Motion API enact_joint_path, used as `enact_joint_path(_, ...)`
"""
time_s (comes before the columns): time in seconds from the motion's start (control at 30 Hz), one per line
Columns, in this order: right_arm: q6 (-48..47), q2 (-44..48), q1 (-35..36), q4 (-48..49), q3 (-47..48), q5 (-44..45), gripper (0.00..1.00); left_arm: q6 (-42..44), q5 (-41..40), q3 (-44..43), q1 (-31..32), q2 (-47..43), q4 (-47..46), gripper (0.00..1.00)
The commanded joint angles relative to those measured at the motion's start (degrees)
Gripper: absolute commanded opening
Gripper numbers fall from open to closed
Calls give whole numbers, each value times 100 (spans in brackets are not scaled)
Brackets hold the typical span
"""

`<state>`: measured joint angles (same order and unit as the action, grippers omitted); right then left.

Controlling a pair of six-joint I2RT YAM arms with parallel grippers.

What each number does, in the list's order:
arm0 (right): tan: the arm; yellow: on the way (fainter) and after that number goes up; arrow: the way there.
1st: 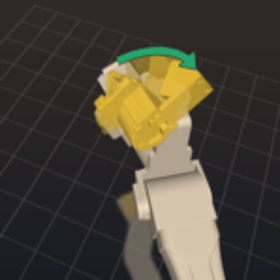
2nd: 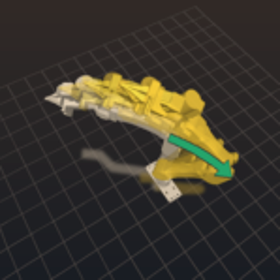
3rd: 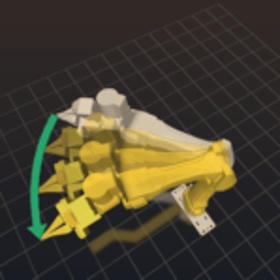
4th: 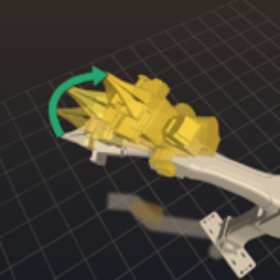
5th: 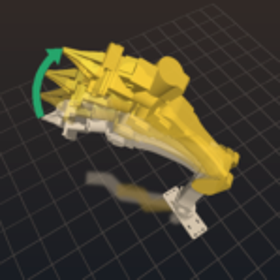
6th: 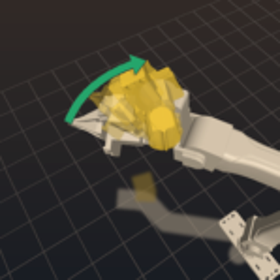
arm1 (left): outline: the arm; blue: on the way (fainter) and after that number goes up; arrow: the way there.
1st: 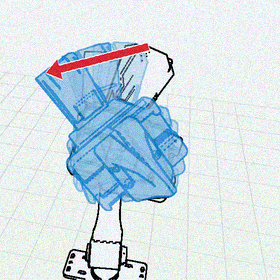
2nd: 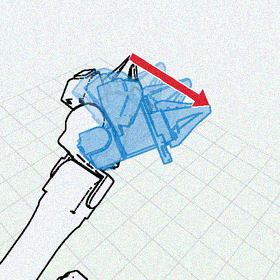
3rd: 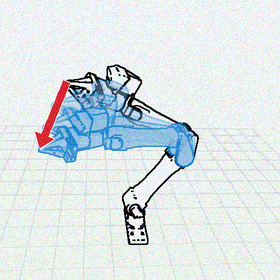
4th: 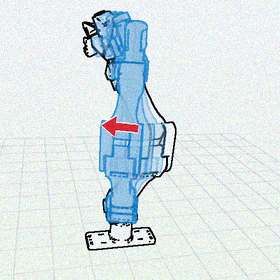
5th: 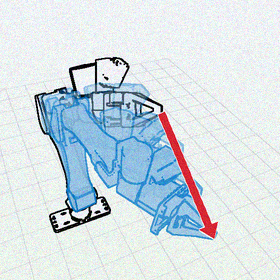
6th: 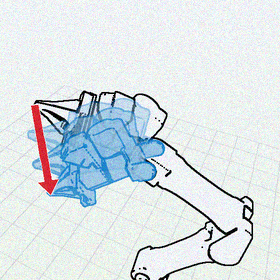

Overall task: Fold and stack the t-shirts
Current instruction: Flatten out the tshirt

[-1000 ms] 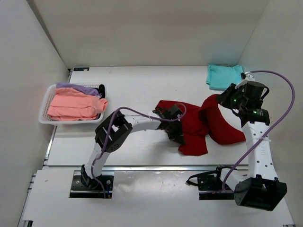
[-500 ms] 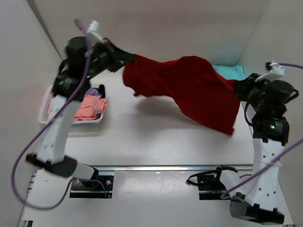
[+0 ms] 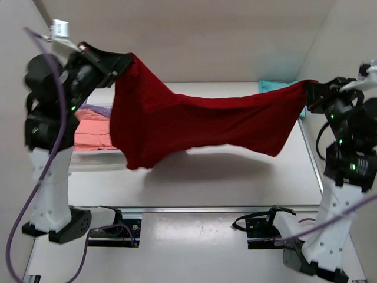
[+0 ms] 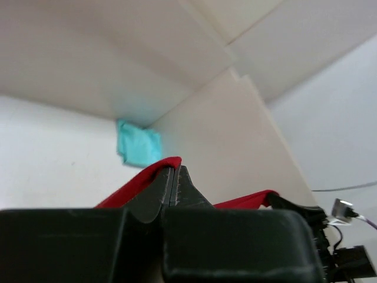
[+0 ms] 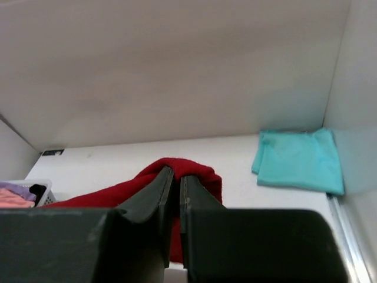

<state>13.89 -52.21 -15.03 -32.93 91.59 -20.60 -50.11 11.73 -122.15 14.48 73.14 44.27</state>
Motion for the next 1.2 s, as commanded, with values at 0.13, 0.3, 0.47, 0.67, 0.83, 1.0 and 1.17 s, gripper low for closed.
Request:
enact_joint_path(0.13, 931, -1369, -142, 928, -704, -779, 0, -324, 697, 806, -559, 1366, -102, 0)
enact_joint_path(0.3, 1318, -2573, -141, 1438, -390, -1332, 0, -351, 1033, -535, -709, 2966, -59, 0)
enact_joint_path(0.47, 748, -4190, 35, 544, 2184, -1166, 0, -1218, 1323, -2789, -1087, 4349, -556, 0)
enact_joint_path(0.67, 1379, -4651, -430, 619, 3885, -1595, 0, -1750, 1570, -1336, -1650, 3144, -2029, 0)
enact_joint_path(0.83, 1783, -3947, -563, 1428, 1876, -1912, 0, -1353, 1921, -824, -1510, 2838, -1640, 0)
enact_joint_path(1.0, 1749, -3403, -423, 1799, -49, -2124, 0, -1089, 1929, 2030, -1316, 1574, -1931, 0)
enact_joint_path(1.17, 1284, -2770, -352, 1211, -1561, -1747, 0, -843, 1842, 4592, -1071, 246, -1730, 0)
